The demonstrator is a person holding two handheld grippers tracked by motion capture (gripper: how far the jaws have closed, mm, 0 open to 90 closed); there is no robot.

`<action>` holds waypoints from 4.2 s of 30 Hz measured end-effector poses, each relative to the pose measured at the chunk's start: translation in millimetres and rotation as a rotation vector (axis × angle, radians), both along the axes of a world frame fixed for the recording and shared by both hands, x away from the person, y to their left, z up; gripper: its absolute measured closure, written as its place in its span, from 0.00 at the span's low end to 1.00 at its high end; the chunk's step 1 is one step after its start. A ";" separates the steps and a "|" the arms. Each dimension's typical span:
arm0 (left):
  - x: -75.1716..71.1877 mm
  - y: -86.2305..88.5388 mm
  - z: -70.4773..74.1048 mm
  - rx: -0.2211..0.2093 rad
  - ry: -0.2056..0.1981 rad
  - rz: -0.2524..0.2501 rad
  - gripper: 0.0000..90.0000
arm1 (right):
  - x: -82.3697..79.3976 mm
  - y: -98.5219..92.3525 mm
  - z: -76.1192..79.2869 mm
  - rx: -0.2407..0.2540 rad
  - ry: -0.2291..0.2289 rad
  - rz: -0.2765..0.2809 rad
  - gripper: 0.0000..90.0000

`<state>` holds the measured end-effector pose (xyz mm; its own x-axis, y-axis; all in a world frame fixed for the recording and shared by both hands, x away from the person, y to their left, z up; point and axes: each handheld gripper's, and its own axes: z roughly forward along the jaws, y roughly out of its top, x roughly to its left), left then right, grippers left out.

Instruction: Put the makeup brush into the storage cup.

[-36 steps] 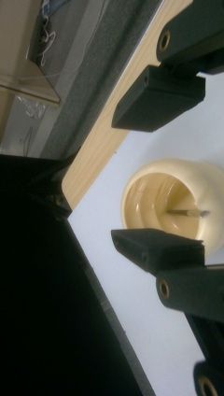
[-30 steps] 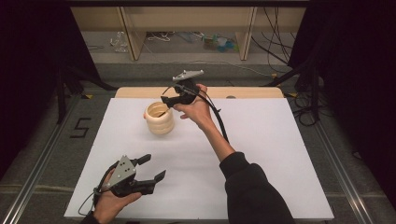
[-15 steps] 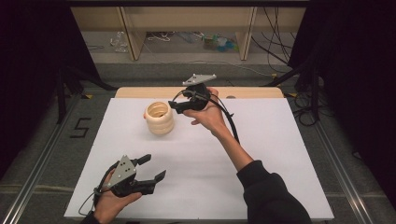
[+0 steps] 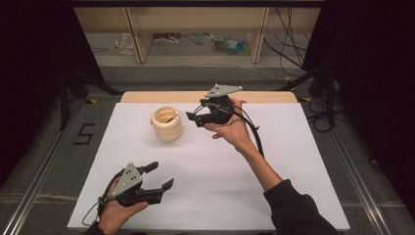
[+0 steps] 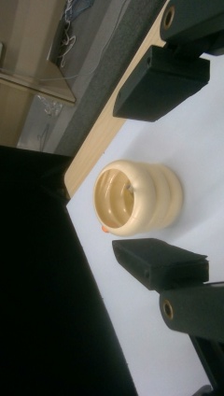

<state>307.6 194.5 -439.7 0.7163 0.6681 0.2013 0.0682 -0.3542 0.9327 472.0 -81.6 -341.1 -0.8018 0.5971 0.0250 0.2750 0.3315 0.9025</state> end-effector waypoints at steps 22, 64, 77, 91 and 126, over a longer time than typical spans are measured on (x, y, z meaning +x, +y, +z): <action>-8.0 -8.7 -5.4 -0.151 0.125 0.035 0.26 | -32.7 -35.9 -17.9 0.030 -0.018 -0.017 0.35; -10.9 -8.5 -4.5 -0.175 0.159 0.047 0.26 | -75.6 -84.0 -46.0 0.091 0.000 -0.062 0.19; -10.8 -8.5 -4.5 -0.173 0.160 0.048 0.25 | -89.0 -96.5 -51.5 0.119 -0.006 -0.068 0.19; -10.9 -8.7 -4.4 -0.171 0.158 0.048 0.25 | -98.8 -109.3 -57.5 0.142 0.010 -0.085 0.19; -9.9 -7.6 -4.2 -0.166 0.154 0.049 0.25 | -126.6 -128.6 -73.5 0.126 0.023 -0.080 0.19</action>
<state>297.7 186.8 -443.9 0.6956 0.7180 -0.0227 0.2272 -0.1899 0.9551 345.4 -210.2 -414.6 -0.7501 0.6500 0.1219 0.3175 0.1923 0.9285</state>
